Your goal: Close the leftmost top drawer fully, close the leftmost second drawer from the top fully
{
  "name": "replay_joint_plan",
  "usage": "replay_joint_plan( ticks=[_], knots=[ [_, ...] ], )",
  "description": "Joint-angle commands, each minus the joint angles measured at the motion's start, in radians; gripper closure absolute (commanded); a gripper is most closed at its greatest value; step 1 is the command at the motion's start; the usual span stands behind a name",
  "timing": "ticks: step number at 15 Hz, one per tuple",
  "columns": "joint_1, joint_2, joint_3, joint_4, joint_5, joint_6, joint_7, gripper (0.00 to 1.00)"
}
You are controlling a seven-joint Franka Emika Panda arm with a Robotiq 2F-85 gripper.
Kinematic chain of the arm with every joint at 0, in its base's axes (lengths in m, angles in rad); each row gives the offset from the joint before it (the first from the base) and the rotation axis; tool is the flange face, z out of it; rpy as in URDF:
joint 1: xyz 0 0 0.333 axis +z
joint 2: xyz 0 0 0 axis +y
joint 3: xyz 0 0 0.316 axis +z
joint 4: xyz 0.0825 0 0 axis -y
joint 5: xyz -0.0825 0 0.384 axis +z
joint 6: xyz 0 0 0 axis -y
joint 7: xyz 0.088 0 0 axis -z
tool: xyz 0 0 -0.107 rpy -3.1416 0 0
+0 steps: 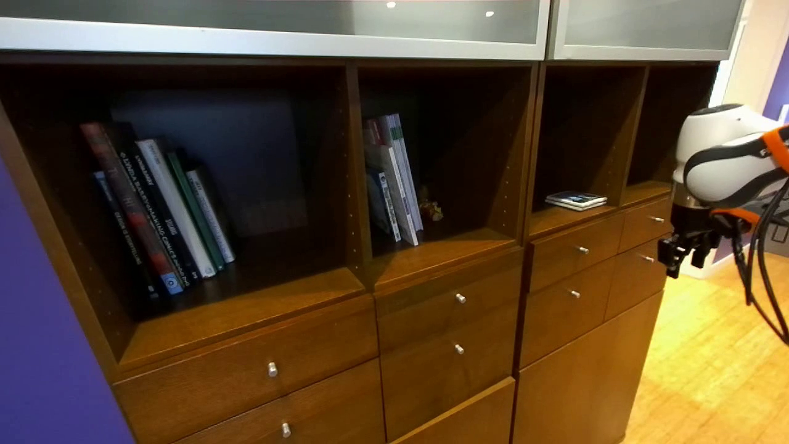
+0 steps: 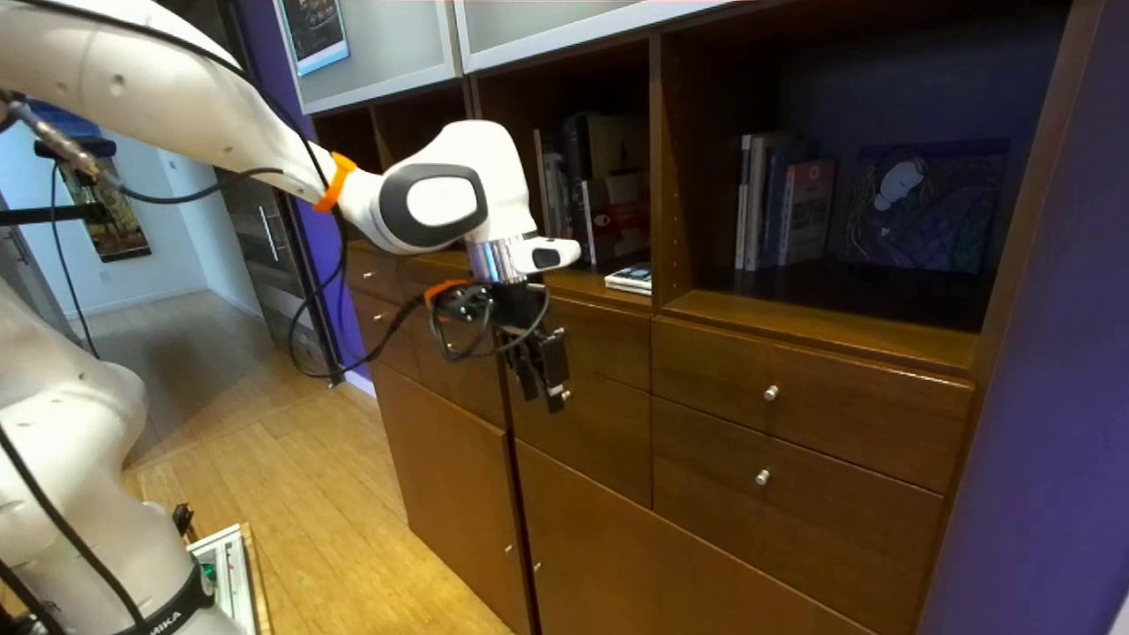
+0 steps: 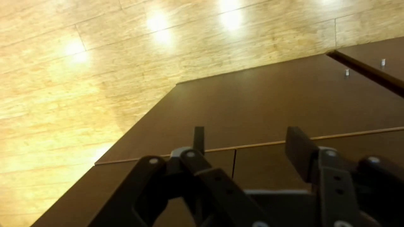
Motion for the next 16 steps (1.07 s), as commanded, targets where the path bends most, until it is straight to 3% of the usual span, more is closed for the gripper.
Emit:
replay_joint_plan(
  ticks=[1,4,7,9,10,16],
  knots=[
    [0.039,-0.196,-0.055,0.025,0.069,-0.252,-0.132,0.00],
    [0.067,-0.315,-0.094,0.080,0.135,-0.419,-0.207,0.00],
    [0.099,-0.420,-0.121,0.106,0.212,-0.498,-0.232,0.00],
    [0.121,-0.496,-0.120,0.085,0.256,-0.484,-0.222,0.00],
    [0.102,-0.421,-0.115,0.111,0.204,-0.478,-0.204,0.00],
    [0.121,-0.483,-0.115,0.095,0.226,-0.479,-0.205,0.00]
  ],
)
